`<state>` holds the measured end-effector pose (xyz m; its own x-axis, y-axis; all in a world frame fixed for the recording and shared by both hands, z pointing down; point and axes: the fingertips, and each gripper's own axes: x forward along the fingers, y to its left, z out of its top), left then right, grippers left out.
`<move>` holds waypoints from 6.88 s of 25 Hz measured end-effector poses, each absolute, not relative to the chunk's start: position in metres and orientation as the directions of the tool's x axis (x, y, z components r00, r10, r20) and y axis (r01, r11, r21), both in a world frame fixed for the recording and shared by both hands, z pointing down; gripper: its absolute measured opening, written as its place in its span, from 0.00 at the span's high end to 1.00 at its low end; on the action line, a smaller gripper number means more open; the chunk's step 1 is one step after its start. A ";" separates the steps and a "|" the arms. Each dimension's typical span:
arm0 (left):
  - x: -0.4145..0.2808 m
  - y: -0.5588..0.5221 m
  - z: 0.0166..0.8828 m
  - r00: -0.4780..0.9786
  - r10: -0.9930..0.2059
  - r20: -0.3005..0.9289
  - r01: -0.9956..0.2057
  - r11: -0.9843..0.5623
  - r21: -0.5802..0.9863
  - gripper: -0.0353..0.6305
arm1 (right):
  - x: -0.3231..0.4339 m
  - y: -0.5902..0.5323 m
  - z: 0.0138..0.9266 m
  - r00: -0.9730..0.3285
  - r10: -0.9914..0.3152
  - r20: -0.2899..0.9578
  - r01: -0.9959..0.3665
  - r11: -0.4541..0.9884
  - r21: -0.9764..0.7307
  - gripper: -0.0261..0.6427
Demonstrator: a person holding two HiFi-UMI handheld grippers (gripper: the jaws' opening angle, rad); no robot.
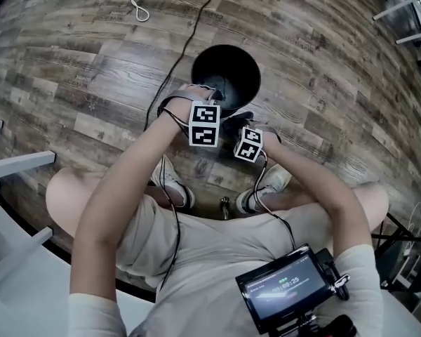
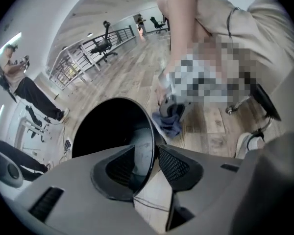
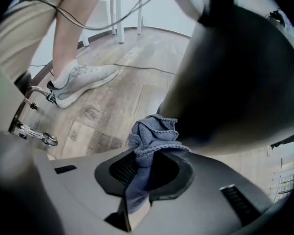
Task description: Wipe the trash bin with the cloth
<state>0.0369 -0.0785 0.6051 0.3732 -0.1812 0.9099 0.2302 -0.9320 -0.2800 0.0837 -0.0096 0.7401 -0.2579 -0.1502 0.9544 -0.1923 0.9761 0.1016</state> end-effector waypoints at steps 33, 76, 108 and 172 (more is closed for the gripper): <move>0.049 -0.059 0.619 0.370 -0.147 0.917 0.233 -0.941 -0.245 0.86 | 0.062 -0.035 0.752 -0.306 -0.253 0.918 -0.143 0.965 0.218 0.86; 0.031 -0.057 0.614 0.413 -0.112 0.904 0.276 -0.930 -0.241 0.85 | 0.039 -0.031 0.608 -0.470 -0.326 0.820 -0.221 0.943 0.248 0.86; 0.054 -0.055 0.605 0.473 -0.051 0.879 0.141 -0.981 -0.133 0.72 | 0.079 -0.024 0.767 -0.309 -0.208 0.928 -0.217 0.965 0.144 0.86; 0.010 -0.084 0.625 0.322 -0.250 0.913 0.281 -0.896 -0.344 0.73 | 0.072 -0.003 0.670 -0.384 -0.247 0.889 -0.073 0.969 0.238 0.86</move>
